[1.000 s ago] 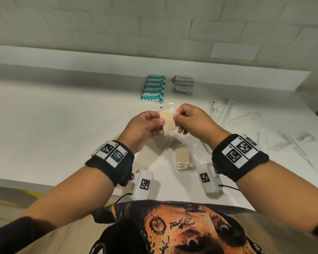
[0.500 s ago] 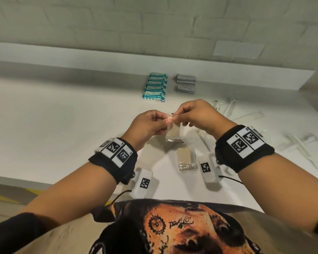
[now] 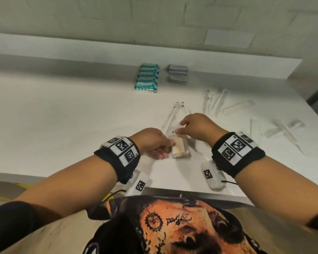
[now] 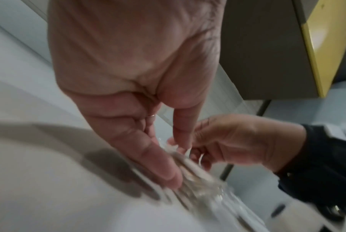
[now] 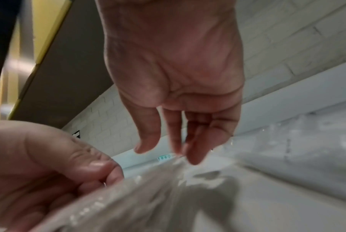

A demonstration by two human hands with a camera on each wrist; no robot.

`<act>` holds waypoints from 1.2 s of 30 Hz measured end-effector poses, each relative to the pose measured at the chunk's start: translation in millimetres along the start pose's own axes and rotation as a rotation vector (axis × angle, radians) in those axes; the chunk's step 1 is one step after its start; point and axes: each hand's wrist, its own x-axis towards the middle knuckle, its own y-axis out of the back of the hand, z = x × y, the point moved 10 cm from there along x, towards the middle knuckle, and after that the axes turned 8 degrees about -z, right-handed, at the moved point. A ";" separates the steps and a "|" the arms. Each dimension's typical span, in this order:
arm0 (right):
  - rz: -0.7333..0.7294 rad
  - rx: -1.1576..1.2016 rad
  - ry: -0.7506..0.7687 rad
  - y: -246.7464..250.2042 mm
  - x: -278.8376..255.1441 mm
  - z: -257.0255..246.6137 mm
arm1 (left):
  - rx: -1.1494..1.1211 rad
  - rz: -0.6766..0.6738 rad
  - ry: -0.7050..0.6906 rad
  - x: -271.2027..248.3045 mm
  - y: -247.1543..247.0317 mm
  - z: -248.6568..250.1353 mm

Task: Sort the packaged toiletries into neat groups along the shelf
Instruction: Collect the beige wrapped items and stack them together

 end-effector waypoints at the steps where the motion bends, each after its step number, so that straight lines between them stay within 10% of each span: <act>1: 0.037 0.020 -0.038 2.0 -2.1 7.9 | -0.004 0.000 0.018 1.8 -4.1 -1.6; 11: -0.259 0.704 -0.262 -66.9 -21.1 30.4 | -0.276 0.021 0.046 2.9 -20.3 1.7; 17: 0.038 0.071 -0.003 -10.4 -15.3 9.5 | -0.123 0.182 -0.256 -1.7 4.9 35.1; 21: -0.023 -0.312 0.082 -29.6 -7.8 -1.0 | 0.051 0.144 -0.347 -3.3 -7.8 45.6; 36: -0.005 -0.197 0.169 -35.7 -4.8 10.8 | 0.072 0.184 -0.418 19.5 -10.7 44.3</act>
